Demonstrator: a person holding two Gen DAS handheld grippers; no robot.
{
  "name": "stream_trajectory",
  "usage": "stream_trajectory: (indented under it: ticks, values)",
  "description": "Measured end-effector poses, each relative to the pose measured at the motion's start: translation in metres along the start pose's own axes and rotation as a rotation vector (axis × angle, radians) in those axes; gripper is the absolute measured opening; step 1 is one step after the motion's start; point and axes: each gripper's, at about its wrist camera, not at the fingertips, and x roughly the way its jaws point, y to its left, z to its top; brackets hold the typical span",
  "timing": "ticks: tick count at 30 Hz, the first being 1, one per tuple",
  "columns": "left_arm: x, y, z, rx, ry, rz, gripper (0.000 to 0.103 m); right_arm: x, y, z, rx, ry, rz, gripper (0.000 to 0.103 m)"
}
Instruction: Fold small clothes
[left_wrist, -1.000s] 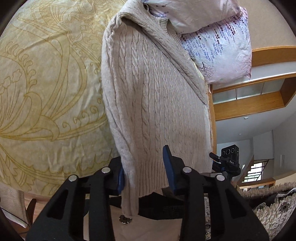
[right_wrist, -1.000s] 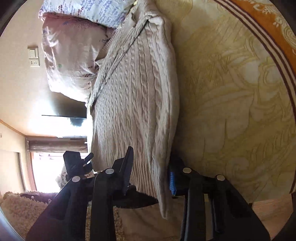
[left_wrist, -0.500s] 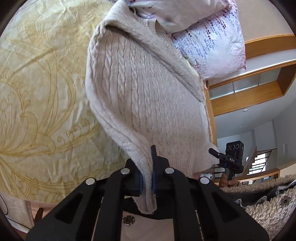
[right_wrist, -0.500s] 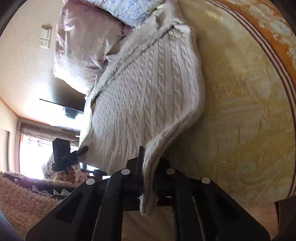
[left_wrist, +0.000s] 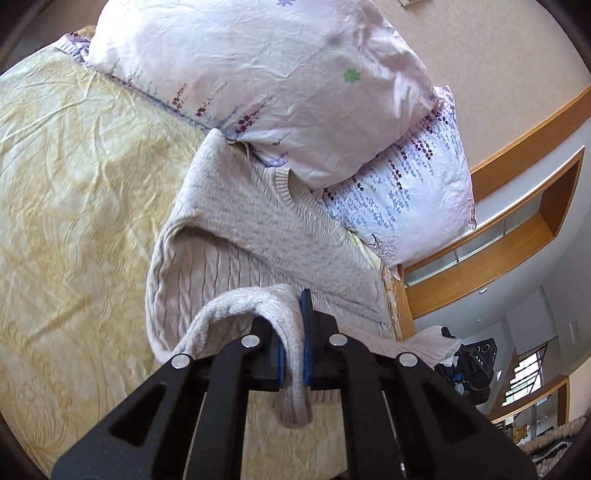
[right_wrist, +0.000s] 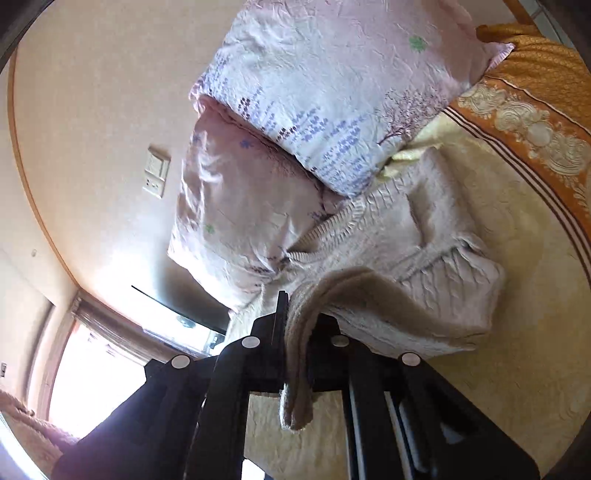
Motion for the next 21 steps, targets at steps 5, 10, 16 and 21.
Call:
stream_trajectory:
  ticks: [5,10,16,21]
  values:
    - [0.019,-0.010,0.031,0.031,-0.030,-0.002,0.007,0.017,0.005,0.022,-0.025,-0.022,0.019,0.008]
    - [0.033,-0.008,0.056,0.030,-0.048,-0.004,0.007,0.023,-0.001,0.035,-0.024,-0.041,0.011,0.008]
    - [0.059,0.002,0.084,0.004,-0.057,0.006,0.006,0.044,-0.016,0.059,-0.001,-0.070,-0.014,0.008]
    - [0.090,0.022,0.108,-0.055,-0.067,0.041,0.007,0.083,-0.045,0.083,0.057,-0.038,-0.075,0.008]
